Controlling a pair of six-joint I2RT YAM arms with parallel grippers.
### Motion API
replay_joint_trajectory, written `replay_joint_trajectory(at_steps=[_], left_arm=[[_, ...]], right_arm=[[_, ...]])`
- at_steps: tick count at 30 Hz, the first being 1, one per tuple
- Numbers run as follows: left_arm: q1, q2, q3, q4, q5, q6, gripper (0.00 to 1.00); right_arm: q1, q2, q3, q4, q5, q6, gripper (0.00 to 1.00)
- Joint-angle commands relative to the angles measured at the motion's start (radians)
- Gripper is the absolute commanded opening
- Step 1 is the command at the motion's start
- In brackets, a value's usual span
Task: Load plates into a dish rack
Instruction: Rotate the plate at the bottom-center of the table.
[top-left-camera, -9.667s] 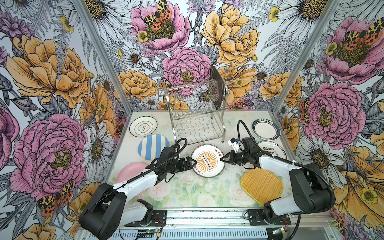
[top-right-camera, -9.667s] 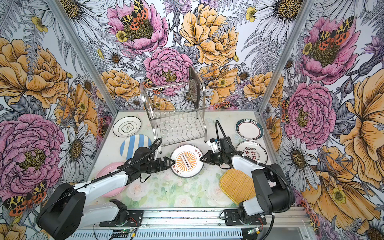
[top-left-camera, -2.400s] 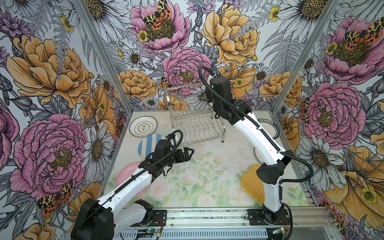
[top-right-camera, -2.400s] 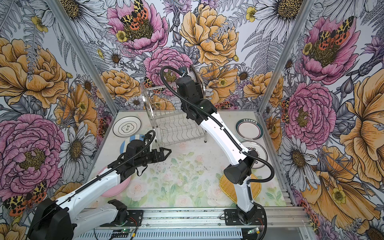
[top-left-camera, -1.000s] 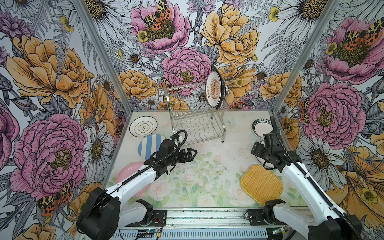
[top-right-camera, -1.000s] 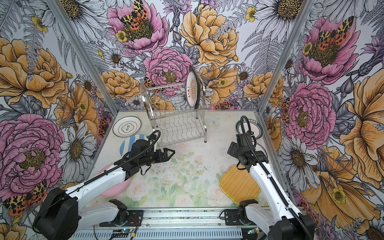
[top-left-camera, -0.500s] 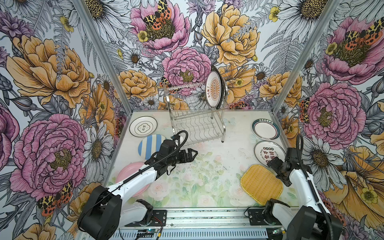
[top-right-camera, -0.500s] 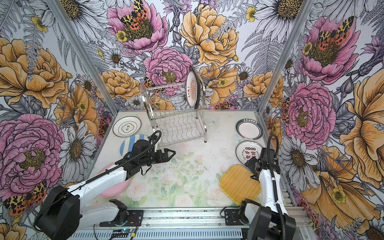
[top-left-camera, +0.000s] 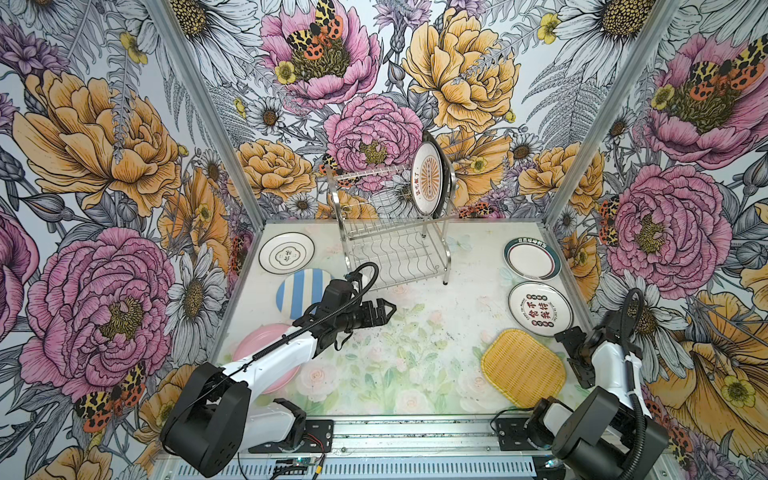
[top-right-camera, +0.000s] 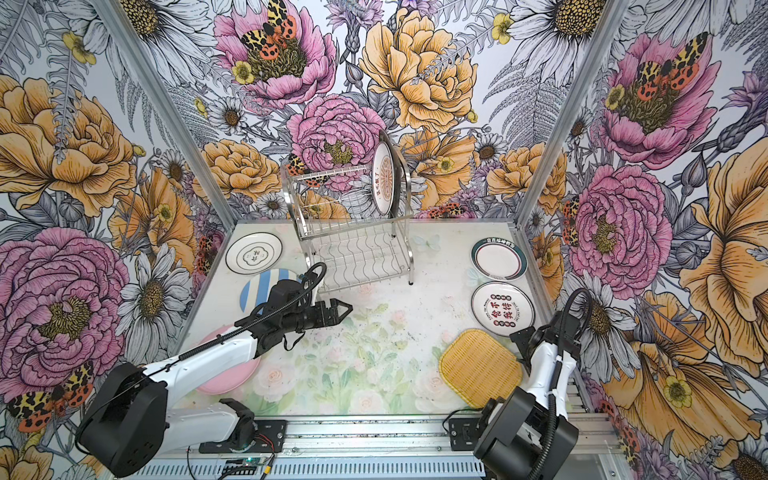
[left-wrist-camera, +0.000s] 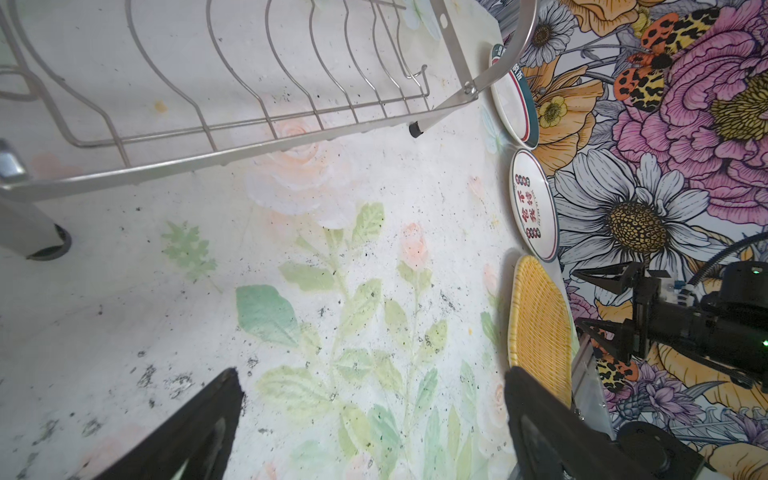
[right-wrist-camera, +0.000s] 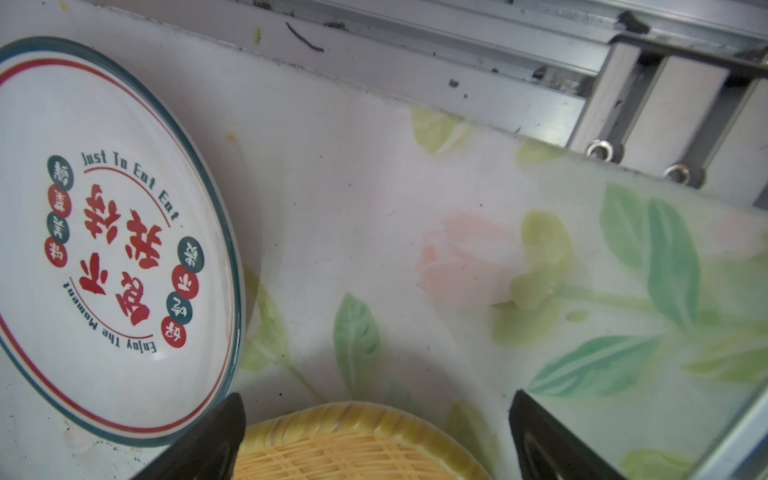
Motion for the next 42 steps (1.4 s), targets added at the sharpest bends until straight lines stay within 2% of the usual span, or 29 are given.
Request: replay_joint_trajectory(at_steps=[1,11,16,33,42], left_arm=[[0.000,0.002,0.030,0.018,0.024,0.016,0.99],[0.006,-0.010,0.013,0.020,0.022,0.016,0.99],[0.009,-0.011,0.001,0.033,0.019,0.010,0.99],[0.010,-0.021,-0.011,0.038,0.011,0.002,0.99],[0.008,-0.024,-0.012,0.038,0.009,0.000,0.99]], right_arm=[[-0.011,0.006,-0.017,0.031,-0.033,0.021,0.99],[-0.006,0.010,-0.071,0.056,-0.116,0.047,0.99],[0.047,-0.017,-0.101,0.060,-0.142,0.080,0.99],[0.345,-0.130,-0.158,0.098,-0.192,0.317,0.99],[0.516,-0.073,-0.153,0.211,-0.172,0.398,0.99]])
